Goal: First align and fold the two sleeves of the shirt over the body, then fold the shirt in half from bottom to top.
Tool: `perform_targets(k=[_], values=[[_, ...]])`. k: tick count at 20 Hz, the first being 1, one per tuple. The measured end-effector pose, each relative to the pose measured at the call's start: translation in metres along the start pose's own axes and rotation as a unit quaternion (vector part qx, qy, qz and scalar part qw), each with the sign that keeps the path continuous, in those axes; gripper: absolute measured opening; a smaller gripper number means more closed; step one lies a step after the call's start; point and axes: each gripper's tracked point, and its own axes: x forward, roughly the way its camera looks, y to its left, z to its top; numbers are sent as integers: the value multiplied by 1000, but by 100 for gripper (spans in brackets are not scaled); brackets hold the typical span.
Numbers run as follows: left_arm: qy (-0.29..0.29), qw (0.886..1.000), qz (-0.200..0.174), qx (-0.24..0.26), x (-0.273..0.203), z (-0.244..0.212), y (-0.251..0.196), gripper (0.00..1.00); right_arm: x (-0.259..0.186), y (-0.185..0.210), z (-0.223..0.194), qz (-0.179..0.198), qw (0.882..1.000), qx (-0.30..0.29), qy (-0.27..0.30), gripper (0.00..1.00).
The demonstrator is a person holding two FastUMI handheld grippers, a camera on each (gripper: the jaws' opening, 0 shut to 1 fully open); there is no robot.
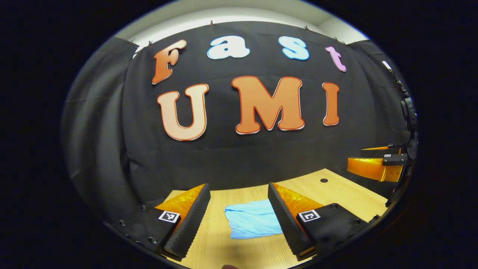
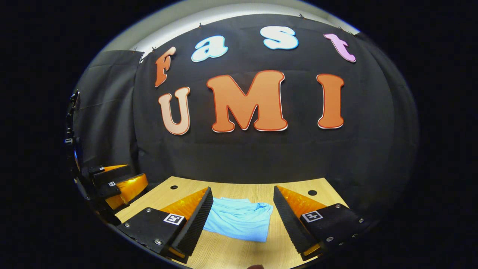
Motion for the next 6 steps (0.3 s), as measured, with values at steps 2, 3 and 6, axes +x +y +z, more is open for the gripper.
perform_targets(k=[2,3,6], values=[[-27,1000,6,-5,-29,8,2,99,-20,-1,5,-3,1000,-5,-19,98],[-39,999,7,-9,-41,15,2,100,-30,0,6,-3,1000,-6,-26,98],[-63,998,5,-16,-80,24,-5,100,-57,0,8,-2,999,-14,-44,98]])
